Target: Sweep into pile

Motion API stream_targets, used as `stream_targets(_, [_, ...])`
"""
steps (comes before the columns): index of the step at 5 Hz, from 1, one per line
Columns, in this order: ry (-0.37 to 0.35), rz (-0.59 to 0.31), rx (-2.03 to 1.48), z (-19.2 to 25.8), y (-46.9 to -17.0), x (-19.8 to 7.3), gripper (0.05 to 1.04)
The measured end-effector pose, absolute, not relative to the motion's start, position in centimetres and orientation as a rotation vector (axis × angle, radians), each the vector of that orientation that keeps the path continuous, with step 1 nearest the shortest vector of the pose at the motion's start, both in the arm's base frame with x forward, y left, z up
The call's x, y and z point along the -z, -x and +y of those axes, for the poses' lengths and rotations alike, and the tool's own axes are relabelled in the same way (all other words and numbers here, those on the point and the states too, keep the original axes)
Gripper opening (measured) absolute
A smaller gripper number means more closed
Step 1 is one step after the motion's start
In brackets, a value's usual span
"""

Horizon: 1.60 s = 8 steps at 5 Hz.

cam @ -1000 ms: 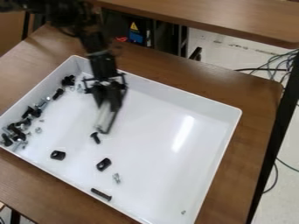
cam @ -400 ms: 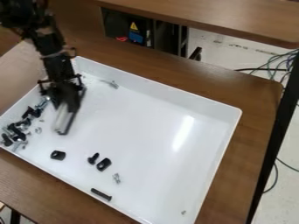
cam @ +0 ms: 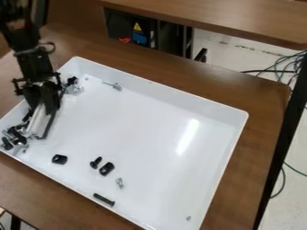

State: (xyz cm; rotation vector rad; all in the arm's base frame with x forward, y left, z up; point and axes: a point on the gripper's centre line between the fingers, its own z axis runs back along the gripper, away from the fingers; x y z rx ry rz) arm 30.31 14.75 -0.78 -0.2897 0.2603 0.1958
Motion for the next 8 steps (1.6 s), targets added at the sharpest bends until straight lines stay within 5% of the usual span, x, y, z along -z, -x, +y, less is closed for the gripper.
stream_targets(2, [0.206,0.202,0.019,5.7,-32.0,-2.4,0.355])
stream_targets(6, [0.054,0.337,0.323,-6.4,-33.0,3.8,0.399])
stream_targets(8, [0.111,0.263,0.321,-6.2,-32.5,4.0,0.977])
